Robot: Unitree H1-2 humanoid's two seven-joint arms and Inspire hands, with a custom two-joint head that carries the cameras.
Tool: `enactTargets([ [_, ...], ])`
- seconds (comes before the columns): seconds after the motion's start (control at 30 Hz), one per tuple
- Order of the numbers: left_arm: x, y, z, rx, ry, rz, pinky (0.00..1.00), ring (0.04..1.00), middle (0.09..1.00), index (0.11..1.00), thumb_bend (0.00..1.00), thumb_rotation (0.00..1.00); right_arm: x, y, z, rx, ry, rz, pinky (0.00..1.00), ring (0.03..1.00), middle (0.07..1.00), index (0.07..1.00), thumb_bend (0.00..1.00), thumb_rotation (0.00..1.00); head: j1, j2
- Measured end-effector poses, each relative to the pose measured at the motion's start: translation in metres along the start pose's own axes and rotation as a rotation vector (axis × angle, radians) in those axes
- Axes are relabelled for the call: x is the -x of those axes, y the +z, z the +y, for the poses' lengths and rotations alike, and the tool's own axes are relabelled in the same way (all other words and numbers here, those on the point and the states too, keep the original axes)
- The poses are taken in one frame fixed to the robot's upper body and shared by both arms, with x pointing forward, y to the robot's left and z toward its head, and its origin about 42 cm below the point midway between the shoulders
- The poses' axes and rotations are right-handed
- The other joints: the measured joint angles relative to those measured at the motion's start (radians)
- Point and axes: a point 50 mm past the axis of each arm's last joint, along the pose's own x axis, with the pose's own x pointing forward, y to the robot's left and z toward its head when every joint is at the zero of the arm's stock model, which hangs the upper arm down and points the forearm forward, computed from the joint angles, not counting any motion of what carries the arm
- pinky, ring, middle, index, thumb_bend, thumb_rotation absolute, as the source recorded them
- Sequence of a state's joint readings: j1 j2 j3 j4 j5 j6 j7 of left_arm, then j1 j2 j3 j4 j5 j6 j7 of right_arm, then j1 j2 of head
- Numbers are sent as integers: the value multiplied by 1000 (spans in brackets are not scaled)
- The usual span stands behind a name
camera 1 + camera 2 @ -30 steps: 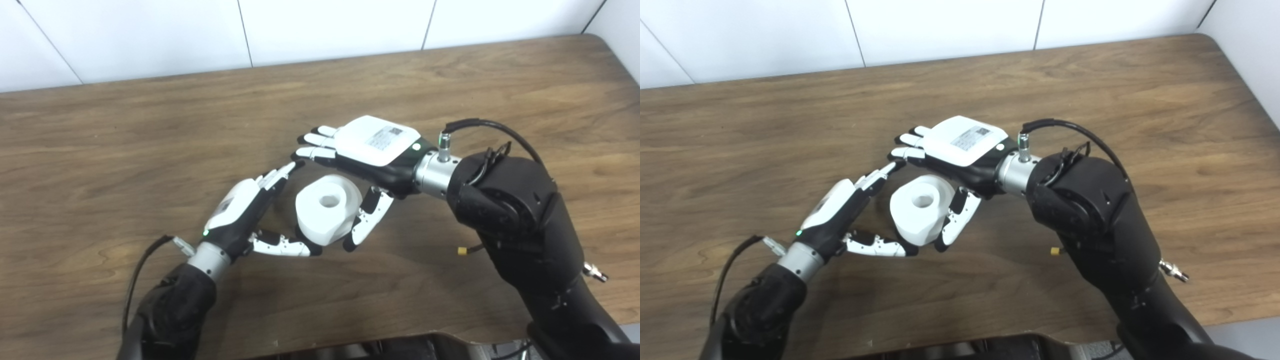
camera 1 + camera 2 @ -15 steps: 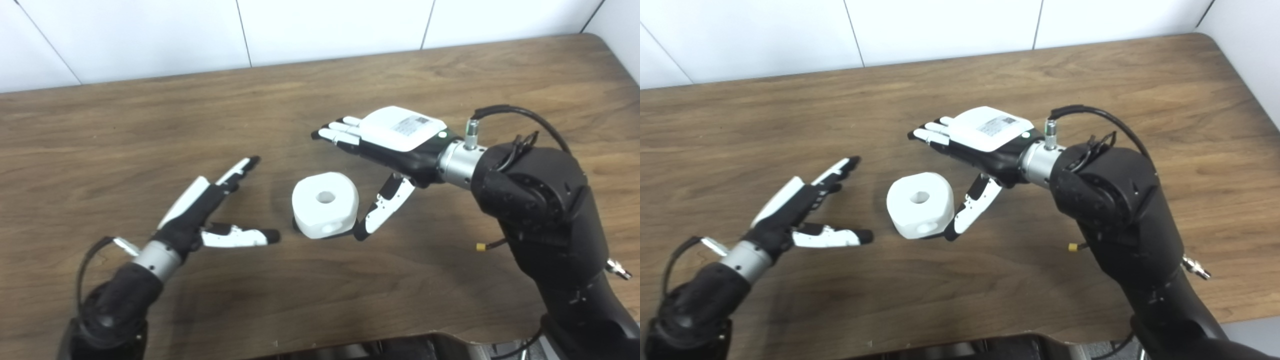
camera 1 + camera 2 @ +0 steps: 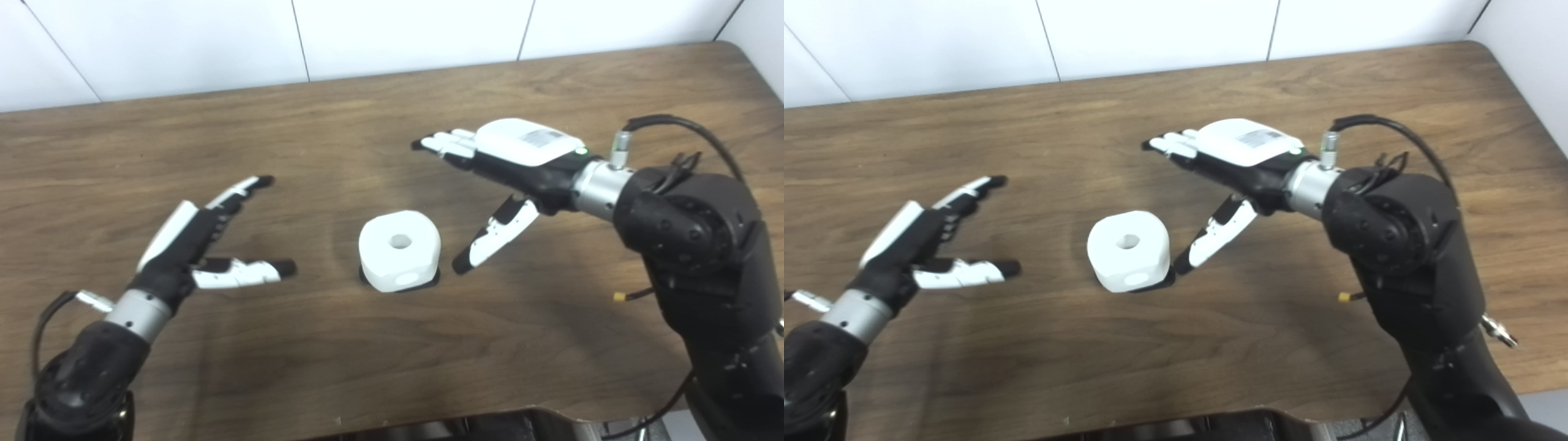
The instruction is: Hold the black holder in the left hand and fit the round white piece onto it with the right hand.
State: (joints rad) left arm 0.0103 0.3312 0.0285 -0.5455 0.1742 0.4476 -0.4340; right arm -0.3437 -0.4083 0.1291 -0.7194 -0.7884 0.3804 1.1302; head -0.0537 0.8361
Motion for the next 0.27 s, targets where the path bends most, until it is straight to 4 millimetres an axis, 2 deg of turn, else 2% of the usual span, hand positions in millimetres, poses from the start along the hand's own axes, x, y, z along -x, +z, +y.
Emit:
enactTargets([
  [0.07, 5, -5, -2, 26, 58, 1, 902, 930, 938, 913, 707, 550, 4, -6, 4, -53, 2, 15, 842, 997, 998, 999, 928, 806, 0, 0],
  [0.17, 14, -14, -3, 102, 120, 11, 920, 938, 936, 924, 538, 639, 15, -17, 12, -167, -33, 43, 810, 977, 984, 983, 801, 886, 5, 0],
  [0.27, 23, -21, 1, 218, 196, 7, 960, 966, 973, 963, 497, 812, 27, -28, 24, -268, -90, 74, 812, 956, 971, 974, 713, 902, 11, 5],
])
